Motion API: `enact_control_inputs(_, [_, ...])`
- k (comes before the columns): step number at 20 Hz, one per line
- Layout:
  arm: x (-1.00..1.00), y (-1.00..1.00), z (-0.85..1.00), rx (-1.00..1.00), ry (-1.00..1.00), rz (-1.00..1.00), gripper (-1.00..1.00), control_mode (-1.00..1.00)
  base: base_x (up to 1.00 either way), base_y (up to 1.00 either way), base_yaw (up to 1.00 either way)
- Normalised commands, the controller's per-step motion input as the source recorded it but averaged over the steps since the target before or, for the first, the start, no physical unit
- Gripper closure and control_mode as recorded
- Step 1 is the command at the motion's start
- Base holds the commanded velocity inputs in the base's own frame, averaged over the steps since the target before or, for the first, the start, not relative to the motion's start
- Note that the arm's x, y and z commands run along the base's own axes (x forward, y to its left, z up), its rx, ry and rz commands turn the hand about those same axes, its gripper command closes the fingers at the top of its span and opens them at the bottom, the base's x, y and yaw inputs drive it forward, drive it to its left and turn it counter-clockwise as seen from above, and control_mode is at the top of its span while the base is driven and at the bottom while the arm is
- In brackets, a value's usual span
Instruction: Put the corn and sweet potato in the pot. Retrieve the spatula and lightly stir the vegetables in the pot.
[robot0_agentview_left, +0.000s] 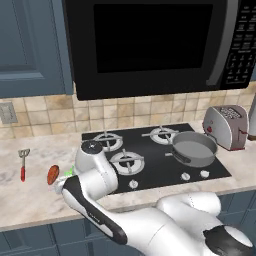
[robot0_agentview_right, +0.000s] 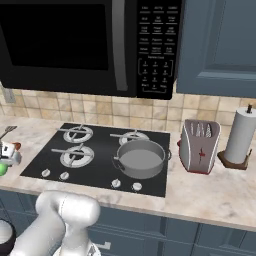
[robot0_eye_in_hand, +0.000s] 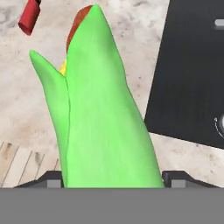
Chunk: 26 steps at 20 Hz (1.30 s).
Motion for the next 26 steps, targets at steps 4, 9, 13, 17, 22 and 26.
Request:
enact_control_inputs(4, [0.01,-1.0,0.03,0.08,0.0,-0.2,1.0,-1.0,0.0,0.0,0.0])
enact_control_inputs(9, [0.14,-0.95,0.13,0.05,0.01,-0.17,1.0,-1.0,0.0,0.0,0.0])
enact_control_inputs(13, [0.06,-0.81,0.35,0.03,0.02,-0.07,1.0,-1.0,0.0,0.0,0.0])
enact_control_inputs(17, [0.1,-0.76,0.2,0.0,0.12,-0.06,1.0,-1.0,0.0,0.0,0.0])
enact_control_inputs(22, [0.26,-0.8,0.11,0.0,0.1,-0.11,1.0,-1.0,0.0,0.0,0.0])
enact_control_inputs(26, [0.23,-0.79,0.06,-0.01,0.08,-0.11,1.0,-1.0,0.0,0.0,0.0])
